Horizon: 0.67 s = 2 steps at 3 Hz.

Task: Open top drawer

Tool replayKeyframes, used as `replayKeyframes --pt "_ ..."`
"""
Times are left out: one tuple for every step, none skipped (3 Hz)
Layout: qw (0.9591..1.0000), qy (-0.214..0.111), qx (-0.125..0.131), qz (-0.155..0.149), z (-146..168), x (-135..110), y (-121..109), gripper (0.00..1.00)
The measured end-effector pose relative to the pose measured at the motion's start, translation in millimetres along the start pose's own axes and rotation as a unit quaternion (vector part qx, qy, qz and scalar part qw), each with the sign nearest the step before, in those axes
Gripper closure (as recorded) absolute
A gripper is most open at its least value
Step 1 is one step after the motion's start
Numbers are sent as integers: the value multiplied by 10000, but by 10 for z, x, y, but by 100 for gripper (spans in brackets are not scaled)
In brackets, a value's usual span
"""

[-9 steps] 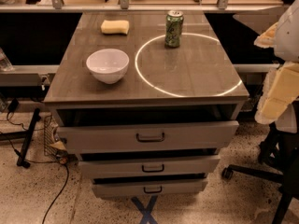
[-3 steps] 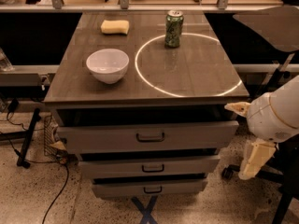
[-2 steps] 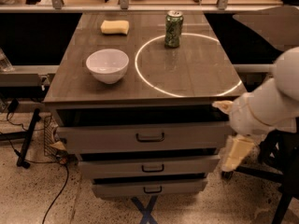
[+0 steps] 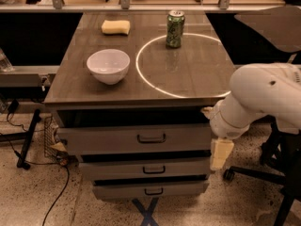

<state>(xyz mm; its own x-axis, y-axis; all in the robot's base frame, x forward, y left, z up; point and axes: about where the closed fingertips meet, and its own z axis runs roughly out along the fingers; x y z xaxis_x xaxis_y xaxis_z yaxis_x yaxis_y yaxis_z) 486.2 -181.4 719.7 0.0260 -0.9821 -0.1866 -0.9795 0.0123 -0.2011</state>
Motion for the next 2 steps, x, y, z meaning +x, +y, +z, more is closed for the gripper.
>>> replayKeyframes --pt "9995 301 -60 -109 212 54 -17 0" --pt "9987 487 -61 -163 353 96 -52 24"
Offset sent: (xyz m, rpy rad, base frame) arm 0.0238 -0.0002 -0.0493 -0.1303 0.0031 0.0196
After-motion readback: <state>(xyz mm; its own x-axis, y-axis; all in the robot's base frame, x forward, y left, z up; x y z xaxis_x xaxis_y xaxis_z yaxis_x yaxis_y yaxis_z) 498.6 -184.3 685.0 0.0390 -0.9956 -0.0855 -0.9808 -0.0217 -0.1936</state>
